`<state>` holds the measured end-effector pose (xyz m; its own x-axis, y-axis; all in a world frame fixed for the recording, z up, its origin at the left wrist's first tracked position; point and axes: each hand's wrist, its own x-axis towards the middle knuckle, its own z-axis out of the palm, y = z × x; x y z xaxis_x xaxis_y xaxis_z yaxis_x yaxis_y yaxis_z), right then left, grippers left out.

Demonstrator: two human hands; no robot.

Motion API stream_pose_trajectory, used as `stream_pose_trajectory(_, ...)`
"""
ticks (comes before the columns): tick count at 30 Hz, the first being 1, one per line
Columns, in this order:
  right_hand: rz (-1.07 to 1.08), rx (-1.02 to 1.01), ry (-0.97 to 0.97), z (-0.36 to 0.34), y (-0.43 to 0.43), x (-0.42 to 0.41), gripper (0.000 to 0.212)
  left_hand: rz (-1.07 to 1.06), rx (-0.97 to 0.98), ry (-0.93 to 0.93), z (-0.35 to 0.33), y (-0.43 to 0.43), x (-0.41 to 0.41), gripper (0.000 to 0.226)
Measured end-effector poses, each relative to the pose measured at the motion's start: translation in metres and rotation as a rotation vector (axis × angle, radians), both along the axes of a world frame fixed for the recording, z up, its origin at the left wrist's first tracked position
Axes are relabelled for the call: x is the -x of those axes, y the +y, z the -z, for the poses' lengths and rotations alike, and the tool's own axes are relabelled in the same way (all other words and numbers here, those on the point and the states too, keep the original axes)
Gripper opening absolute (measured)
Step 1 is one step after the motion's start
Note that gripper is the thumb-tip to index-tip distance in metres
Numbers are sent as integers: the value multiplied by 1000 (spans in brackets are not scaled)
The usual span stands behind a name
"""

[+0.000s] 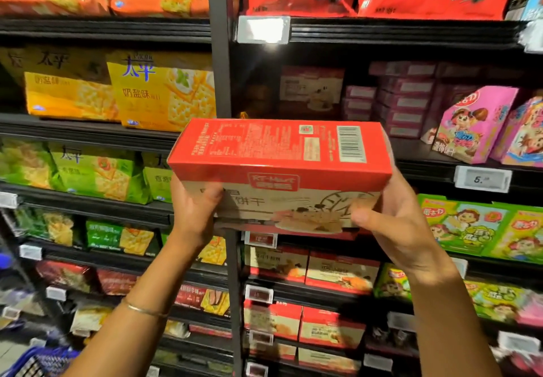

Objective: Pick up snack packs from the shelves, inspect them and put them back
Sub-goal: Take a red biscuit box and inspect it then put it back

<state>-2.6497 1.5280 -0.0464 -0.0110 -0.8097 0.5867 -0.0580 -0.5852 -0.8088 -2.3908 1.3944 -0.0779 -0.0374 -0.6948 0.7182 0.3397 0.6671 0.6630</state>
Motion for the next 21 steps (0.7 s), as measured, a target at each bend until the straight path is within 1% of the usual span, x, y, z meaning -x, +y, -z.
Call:
stream_pose_trajectory(2,-25,-20,44,-8,6,-7,79,9,-74,59,9,-1,2,78)
stream_pose_trajectory(5,-10,-45,84,-16,13,-13,79,46,-170,169,22,-2,4,140)
stream_pose_trajectory(6,2,-45,98,-18,15,-16,74,75,-195,185,23,-1,4,150)
stream_pose_trajectory(7,21,-52,106,-20,16,-19,67,112,-213,196,22,1,5,152)
stream_pose_trajectory(9,76,-56,97,-24,16,-26,59,135,-209,195,21,4,6,142)
stream_pose_trajectory(11,99,-60,61,-26,14,-30,61,93,-191,173,23,5,5,130)
stream_pose_trajectory(13,86,-66,13,-27,13,-33,62,74,-182,129,24,6,6,122)
stream_pose_trajectory(19,17,-40,-74,-21,11,-33,46,103,-229,49,24,14,1,99)
stream_pose_trajectory(21,70,-79,-146,-21,7,-34,56,138,-233,-8,20,19,1,95)
